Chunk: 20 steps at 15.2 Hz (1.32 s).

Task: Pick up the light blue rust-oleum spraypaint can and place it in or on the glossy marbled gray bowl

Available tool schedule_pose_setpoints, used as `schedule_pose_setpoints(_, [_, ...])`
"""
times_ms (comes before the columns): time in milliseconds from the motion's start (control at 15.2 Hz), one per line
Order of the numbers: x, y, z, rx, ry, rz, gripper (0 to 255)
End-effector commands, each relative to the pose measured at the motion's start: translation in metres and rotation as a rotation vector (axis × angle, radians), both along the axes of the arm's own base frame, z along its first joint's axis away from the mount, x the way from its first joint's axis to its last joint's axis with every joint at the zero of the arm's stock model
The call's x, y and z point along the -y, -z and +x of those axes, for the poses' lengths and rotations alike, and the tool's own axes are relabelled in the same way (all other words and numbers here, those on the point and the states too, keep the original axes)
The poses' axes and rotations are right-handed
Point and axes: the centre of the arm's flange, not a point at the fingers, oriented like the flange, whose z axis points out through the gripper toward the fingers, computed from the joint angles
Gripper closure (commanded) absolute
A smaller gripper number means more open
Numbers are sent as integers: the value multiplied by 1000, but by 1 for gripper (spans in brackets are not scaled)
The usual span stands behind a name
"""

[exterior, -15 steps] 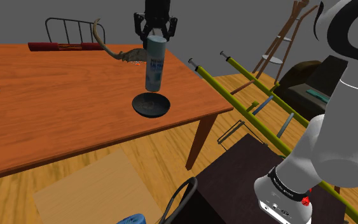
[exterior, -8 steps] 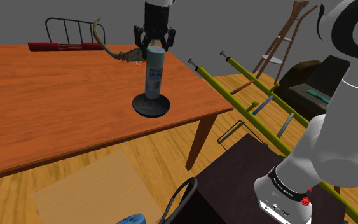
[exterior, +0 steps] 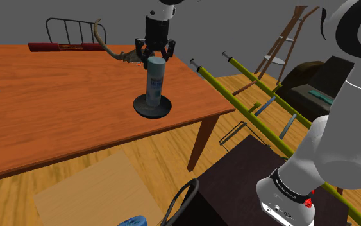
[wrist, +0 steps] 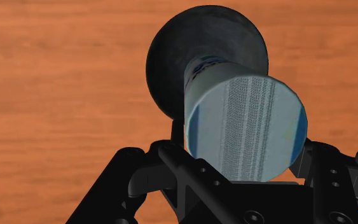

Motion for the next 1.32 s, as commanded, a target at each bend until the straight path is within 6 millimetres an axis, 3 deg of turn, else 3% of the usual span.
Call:
schedule_pose_setpoints(0, [0, 0, 0, 1, 0, 1, 255])
schedule_pose_setpoints(264, [0, 0, 0, 1, 0, 1, 255])
schedule_pose_setpoints(330, [0, 0, 0, 1, 0, 1, 0])
schedule_pose_setpoints(660, [0, 0, 0, 1, 0, 1, 0])
schedule_pose_setpoints(924, [0, -50, 0, 1, 0, 1, 0])
schedule_pose_setpoints(1254, [0, -50, 0, 1, 0, 1, 0])
